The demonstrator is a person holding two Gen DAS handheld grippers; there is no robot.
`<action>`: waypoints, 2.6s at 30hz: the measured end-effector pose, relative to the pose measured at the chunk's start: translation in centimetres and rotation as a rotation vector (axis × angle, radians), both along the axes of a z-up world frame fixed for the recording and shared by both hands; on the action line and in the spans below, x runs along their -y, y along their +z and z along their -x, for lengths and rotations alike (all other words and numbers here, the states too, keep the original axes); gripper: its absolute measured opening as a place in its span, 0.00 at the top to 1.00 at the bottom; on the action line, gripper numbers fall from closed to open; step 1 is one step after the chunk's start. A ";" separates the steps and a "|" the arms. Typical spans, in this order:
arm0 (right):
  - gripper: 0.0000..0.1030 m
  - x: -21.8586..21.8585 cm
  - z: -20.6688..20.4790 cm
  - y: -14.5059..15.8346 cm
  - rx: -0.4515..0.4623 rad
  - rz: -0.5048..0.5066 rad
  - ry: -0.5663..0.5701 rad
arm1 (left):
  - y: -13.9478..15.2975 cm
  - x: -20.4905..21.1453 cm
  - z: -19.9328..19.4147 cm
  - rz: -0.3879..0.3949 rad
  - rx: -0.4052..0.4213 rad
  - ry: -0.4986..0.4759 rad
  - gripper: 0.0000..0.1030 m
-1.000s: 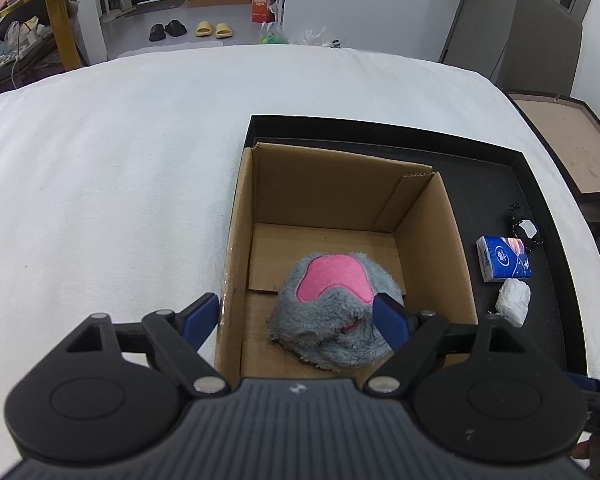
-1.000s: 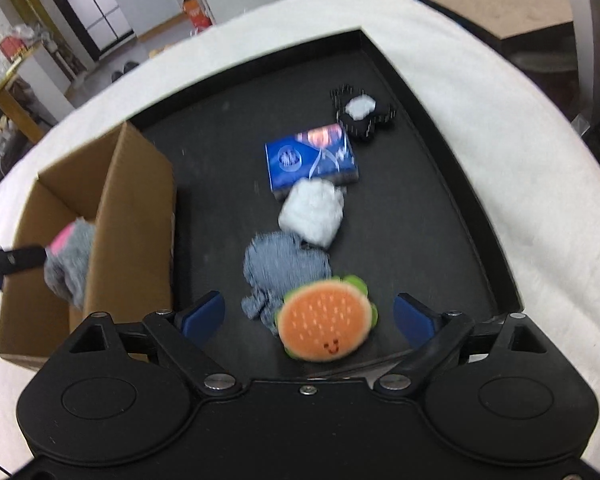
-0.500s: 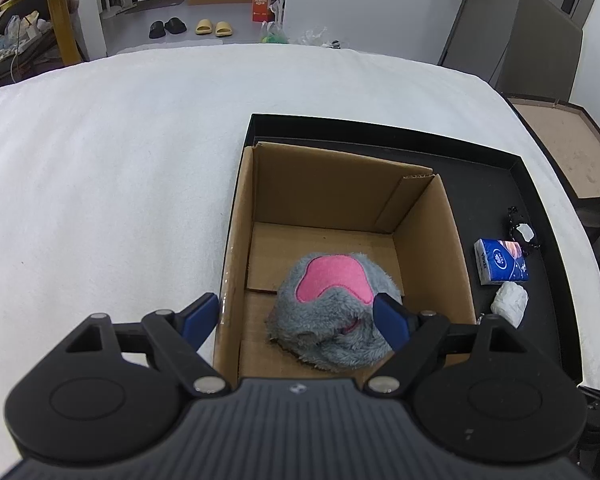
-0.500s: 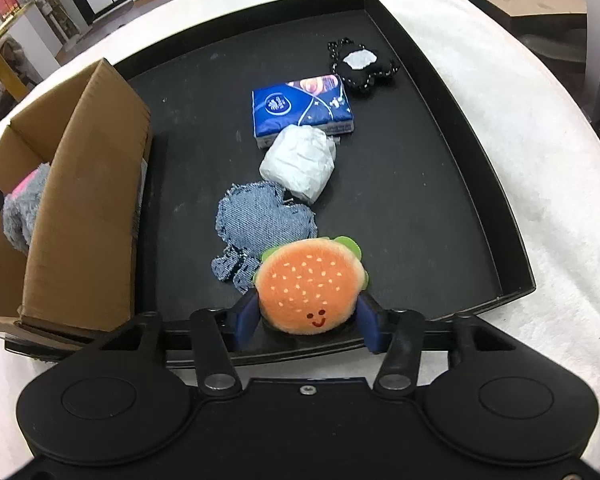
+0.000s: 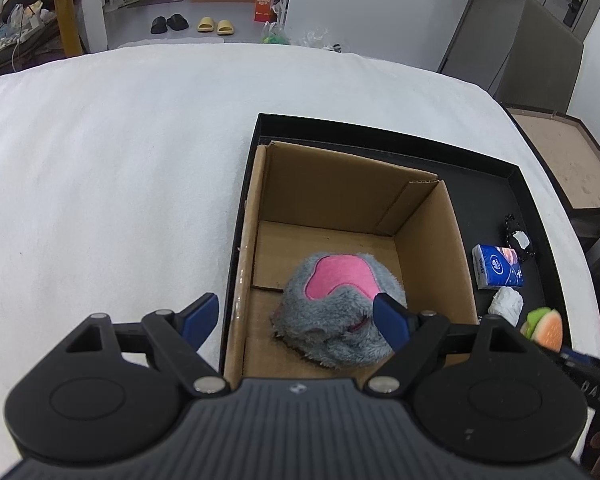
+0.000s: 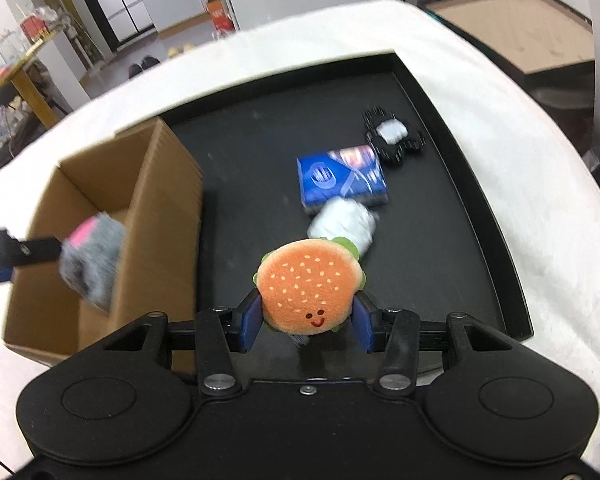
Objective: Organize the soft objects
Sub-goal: 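Carry the burger plush with the right gripper over the box, then open the right gripper to release the burger plush into the box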
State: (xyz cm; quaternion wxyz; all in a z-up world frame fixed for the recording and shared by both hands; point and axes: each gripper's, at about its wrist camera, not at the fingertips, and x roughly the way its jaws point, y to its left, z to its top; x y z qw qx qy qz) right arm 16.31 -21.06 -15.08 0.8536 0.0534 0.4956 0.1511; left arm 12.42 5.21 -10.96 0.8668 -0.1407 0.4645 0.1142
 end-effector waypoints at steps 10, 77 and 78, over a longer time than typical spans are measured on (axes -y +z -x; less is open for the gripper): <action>0.55 -2.2 -0.5 3.4 0.082 -0.046 0.030 | 0.1 -1.1 0.7 0.011 0.021 -0.001 0.20; 0.44 -8.7 -1.1 5.0 0.127 -0.131 0.093 | -2.2 -4.5 1.8 0.103 0.006 0.027 0.62; 0.44 -8.3 -1.2 4.9 0.124 -0.129 0.085 | -2.1 -4.6 1.7 0.106 0.006 0.032 0.60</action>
